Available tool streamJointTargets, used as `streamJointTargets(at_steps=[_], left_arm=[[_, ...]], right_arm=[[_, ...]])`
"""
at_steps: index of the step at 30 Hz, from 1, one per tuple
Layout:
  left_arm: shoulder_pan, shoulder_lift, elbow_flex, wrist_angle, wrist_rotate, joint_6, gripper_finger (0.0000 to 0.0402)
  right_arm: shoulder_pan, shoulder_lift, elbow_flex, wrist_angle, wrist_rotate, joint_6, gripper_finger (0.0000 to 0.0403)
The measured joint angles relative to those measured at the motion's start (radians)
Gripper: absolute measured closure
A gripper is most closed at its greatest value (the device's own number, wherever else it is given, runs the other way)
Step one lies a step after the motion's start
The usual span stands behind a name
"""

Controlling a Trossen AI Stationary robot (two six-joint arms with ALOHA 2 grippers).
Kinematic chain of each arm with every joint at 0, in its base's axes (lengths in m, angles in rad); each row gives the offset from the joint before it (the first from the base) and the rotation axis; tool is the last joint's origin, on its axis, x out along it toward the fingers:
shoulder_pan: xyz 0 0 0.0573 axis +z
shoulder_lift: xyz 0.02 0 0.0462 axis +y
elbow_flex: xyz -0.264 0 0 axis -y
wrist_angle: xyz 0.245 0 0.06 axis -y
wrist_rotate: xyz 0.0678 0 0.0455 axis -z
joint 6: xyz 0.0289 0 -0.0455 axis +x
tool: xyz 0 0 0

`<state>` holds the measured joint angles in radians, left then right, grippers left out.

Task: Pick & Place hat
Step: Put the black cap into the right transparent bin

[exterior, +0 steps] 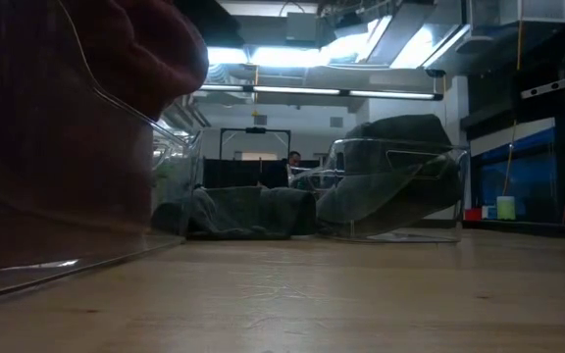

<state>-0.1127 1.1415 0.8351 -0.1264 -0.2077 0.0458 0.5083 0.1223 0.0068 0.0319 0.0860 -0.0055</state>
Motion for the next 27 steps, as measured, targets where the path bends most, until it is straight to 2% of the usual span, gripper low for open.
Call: streamJointTargets(at_steps=[11, 16, 20, 27], left_arm=[[0.099, 0.323, 0.195, -0.159, 0.182, -0.058, 0.0192], [0.154, 0.434, 0.245, -0.2, 0.201, -0.046, 0.0192], [0.164, 0.441, 0.312, -0.202, 0.2, -0.051, 0.0192], [0.143, 0.351, 0.395, -0.288, 0.196, -0.035, 0.0192]], right_arm=[[0.0, 0.0, 0.0, 0.0, 0.0, 0.0, 0.0395], [0.0, 0.0, 0.0, 0.0, 0.0, 0.0, 0.0395], [0.0, 0.0, 0.0, 0.0, 0.0, 0.0, 0.0395], [0.0, 0.0, 0.0, 0.0, 0.0, 0.0, 0.0395]])
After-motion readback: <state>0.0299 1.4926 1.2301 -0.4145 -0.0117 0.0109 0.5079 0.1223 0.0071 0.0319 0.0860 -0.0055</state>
